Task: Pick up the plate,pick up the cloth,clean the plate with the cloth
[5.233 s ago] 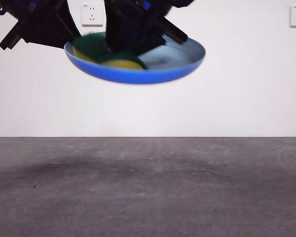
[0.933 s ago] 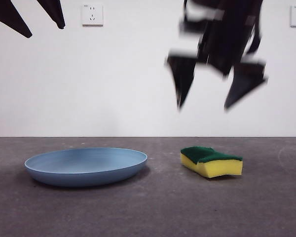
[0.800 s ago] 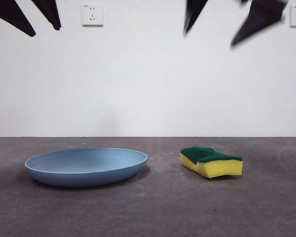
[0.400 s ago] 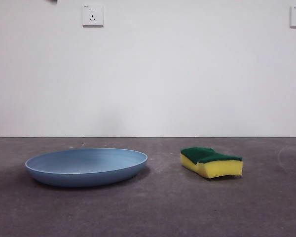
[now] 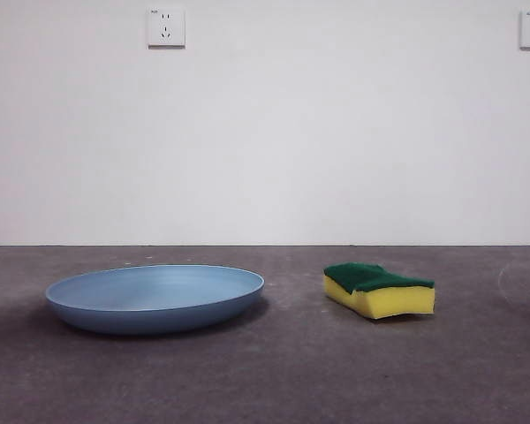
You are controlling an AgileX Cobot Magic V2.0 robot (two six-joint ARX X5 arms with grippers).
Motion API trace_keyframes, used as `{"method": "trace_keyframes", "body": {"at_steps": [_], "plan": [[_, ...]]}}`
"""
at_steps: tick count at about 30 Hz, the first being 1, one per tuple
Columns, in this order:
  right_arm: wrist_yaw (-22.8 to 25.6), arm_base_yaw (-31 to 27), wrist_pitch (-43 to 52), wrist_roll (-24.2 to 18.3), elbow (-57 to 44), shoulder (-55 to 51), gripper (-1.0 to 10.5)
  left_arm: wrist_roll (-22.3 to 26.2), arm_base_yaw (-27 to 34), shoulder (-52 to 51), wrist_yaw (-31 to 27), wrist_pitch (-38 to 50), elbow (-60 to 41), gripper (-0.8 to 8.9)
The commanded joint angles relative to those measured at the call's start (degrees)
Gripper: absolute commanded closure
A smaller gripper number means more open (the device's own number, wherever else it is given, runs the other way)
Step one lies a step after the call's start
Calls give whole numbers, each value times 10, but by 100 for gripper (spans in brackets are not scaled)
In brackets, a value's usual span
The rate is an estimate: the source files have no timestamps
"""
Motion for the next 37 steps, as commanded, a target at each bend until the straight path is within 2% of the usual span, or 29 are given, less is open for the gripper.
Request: {"method": "trace_keyframes", "body": {"at_steps": [1,3,10,16,22,24,26,31,37], "plan": [[4,0,-4,2,-27,-1,948,-8,-2,-46,-2,28,-56,819],[6,-2,-23,4,-27,1,946,-22,-2,-54,3,-6,-57,817],[1,-4,-74,4,-27,1,946,-23,-1,-43,-1,-110,-57,817],[1,-4,-80,3,-27,-2,946,-23,-1,-22,-2,-140,-57,817],[2,-4,-80,3,-27,-2,946,-20,-2,-13,-2,-142,-57,817],[2,-4,-80,3,-27,-2,946,22,5,-26,-14,-136,-57,817],[2,-4,-80,3,-27,-2,946,36,17,-43,-21,-125,-57,817],[2,-4,-80,3,-27,-2,946,46,81,-89,6,-52,-62,817],[2,-4,-80,3,-27,-2,946,48,178,-149,79,9,-118,818]]}}
